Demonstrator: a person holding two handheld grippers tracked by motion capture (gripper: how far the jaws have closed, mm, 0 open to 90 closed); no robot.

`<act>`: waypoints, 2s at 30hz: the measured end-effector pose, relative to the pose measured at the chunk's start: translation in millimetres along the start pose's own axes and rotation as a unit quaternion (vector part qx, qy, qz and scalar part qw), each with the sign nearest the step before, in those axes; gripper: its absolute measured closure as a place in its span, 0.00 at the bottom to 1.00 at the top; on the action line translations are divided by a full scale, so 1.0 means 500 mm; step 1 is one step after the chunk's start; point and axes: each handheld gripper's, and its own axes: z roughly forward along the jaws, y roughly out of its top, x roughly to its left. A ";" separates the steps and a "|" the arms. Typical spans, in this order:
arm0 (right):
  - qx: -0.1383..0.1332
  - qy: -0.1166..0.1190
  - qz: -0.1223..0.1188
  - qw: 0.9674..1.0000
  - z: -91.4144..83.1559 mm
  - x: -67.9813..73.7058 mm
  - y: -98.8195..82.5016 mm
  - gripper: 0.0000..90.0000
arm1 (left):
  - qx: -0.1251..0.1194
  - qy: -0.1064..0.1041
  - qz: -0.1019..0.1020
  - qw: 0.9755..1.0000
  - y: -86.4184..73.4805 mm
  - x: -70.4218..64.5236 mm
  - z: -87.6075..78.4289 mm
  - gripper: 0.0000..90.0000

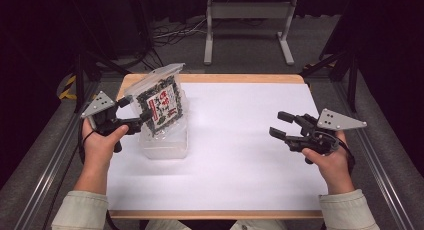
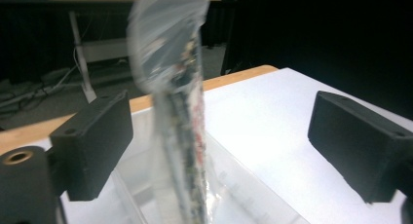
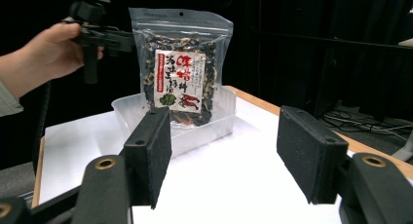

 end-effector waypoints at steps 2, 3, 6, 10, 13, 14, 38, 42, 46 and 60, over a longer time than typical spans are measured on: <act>-0.002 0.000 0.001 1.000 0.000 -0.001 0.001 0.42 | -0.002 -0.002 0.011 1.000 0.007 -0.016 -0.018 0.10; -0.003 0.001 0.001 1.000 0.000 -0.001 0.002 0.42 | -0.008 -0.005 0.016 1.000 0.009 -0.024 -0.027 0.10; 0.000 0.000 0.000 1.000 -0.002 -0.002 0.001 0.41 | -0.007 0.004 0.024 1.000 0.010 -0.037 -0.048 0.08; 0.002 -0.004 0.001 1.000 -0.008 -0.003 -0.002 0.41 | -0.005 0.011 0.035 0.999 0.004 -0.055 -0.076 0.08; 0.004 -0.011 0.001 1.000 -0.017 -0.004 -0.005 0.40 | 0.003 0.014 0.045 0.999 -0.005 -0.068 -0.096 0.08; 0.004 -0.013 0.001 1.000 -0.022 -0.006 -0.007 0.40 | 0.006 0.014 0.046 0.999 -0.009 -0.072 -0.103 0.08; 0.050 -0.064 0.010 0.997 -0.078 -0.015 -0.105 0.39 | 0.087 0.037 0.025 0.995 -0.191 -0.056 -0.145 0.09; 0.051 -0.073 0.013 0.996 -0.083 -0.012 -0.125 0.39 | 0.091 0.038 0.017 0.995 -0.215 -0.045 -0.137 0.09; 0.050 -0.082 0.020 0.995 -0.083 -0.011 -0.153 0.39 | 0.091 0.038 0.011 0.995 -0.235 -0.033 -0.126 0.08; 0.045 -0.134 0.065 0.988 -0.081 -0.028 -0.248 0.42 | 0.076 0.045 -0.007 0.996 -0.267 -0.010 -0.114 0.08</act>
